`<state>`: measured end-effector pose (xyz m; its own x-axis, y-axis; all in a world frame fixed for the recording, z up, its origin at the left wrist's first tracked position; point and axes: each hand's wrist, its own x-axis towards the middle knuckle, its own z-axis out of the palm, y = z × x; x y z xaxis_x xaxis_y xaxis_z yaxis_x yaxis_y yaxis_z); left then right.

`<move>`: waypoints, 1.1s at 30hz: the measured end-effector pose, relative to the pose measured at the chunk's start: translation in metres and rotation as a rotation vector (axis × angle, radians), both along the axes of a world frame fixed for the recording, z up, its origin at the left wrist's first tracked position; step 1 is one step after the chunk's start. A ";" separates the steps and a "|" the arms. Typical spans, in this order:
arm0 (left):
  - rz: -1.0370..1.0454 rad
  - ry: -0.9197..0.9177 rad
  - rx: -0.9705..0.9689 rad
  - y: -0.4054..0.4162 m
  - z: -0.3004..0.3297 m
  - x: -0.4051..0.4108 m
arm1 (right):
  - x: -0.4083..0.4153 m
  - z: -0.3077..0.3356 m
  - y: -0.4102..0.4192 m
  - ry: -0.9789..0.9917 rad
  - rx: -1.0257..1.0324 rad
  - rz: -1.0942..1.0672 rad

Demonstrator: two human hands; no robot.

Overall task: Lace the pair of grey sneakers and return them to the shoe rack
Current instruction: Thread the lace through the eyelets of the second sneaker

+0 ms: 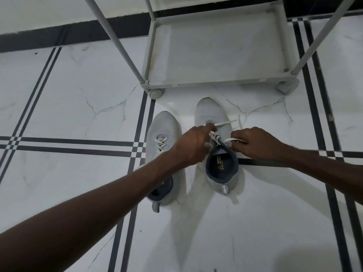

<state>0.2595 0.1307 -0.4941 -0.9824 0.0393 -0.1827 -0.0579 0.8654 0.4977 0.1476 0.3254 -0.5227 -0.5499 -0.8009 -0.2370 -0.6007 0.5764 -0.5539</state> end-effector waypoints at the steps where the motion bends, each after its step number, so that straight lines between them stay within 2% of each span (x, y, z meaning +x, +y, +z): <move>1: 0.020 0.002 -0.021 0.003 -0.002 -0.001 | 0.000 0.000 -0.001 0.035 0.001 0.013; 3: 0.051 -0.056 -0.016 0.000 -0.003 -0.001 | 0.001 0.000 -0.001 0.071 0.020 0.047; 6: 0.159 -0.200 0.062 -0.016 0.003 -0.011 | 0.001 -0.001 0.003 0.023 0.043 0.068; 10: 0.102 -0.230 0.029 -0.024 0.011 -0.011 | -0.002 0.003 0.012 -0.068 0.044 0.027; 18: 0.226 -0.339 0.036 -0.030 -0.004 0.014 | -0.010 -0.004 0.024 -0.106 0.220 -0.026; 24: 0.100 -0.213 -0.077 -0.037 -0.006 0.016 | -0.010 0.004 0.028 -0.035 0.265 -0.016; 27: -0.044 0.037 -0.447 -0.051 0.002 0.006 | -0.021 0.025 0.021 -0.019 0.224 0.048; 29: 0.012 0.205 -0.569 -0.048 0.011 -0.004 | -0.028 0.046 0.013 -0.007 0.194 0.071; 31: 0.136 0.276 -0.480 -0.036 0.019 -0.013 | -0.033 0.068 0.005 -0.017 0.165 0.082; 33: 0.254 0.251 -0.193 -0.020 0.022 -0.025 | -0.035 0.088 -0.001 -0.046 0.124 0.094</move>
<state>0.2348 0.1106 -0.4721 -0.9714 -0.2221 0.0836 -0.1796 0.9182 0.3531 0.1123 0.3240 -0.4348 -0.4597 -0.8116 -0.3604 -0.6309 0.5841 -0.5107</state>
